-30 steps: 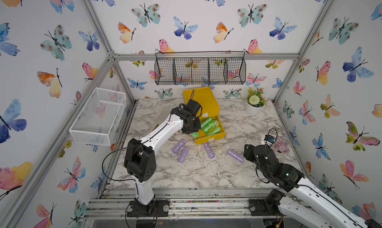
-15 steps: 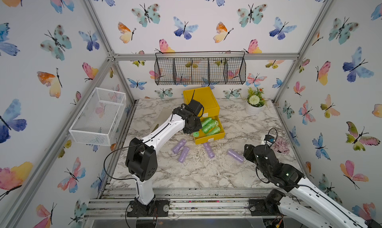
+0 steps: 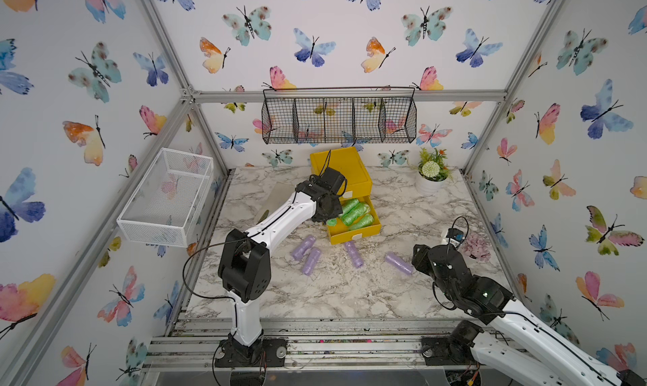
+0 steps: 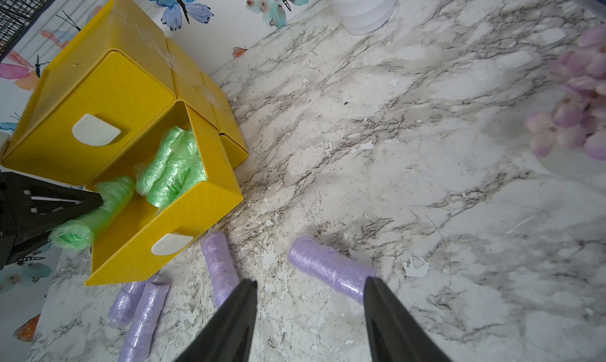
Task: Sort the rolls of trash bags by color and place them into the drawer
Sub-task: Place the roll of trash bags in the drawer.
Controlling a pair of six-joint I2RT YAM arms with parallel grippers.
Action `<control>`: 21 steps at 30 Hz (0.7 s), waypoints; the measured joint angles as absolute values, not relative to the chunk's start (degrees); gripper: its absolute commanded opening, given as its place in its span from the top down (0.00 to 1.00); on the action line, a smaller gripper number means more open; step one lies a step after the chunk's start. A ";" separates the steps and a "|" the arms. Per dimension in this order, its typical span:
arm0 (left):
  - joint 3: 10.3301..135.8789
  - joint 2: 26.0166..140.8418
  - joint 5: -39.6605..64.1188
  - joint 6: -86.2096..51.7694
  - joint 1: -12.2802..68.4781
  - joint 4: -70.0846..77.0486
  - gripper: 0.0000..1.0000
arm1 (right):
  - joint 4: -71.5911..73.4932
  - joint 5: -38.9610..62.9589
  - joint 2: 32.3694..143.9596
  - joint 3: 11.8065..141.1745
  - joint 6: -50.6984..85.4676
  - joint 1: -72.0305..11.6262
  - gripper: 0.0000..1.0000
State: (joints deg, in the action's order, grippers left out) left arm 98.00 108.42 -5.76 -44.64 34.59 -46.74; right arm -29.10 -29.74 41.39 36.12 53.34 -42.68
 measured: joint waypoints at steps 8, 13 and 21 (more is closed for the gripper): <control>98.00 108.51 -5.72 -44.60 34.57 -46.39 0.66 | -29.08 -29.69 42.04 36.12 53.34 -42.68 0.42; 98.00 108.49 -5.65 -44.60 34.57 -46.33 0.66 | -29.06 -29.65 42.26 36.12 53.34 -42.68 0.42; 98.00 106.50 -3.88 -43.48 35.55 -47.59 0.61 | -29.06 -29.61 42.15 36.12 53.30 -42.68 0.43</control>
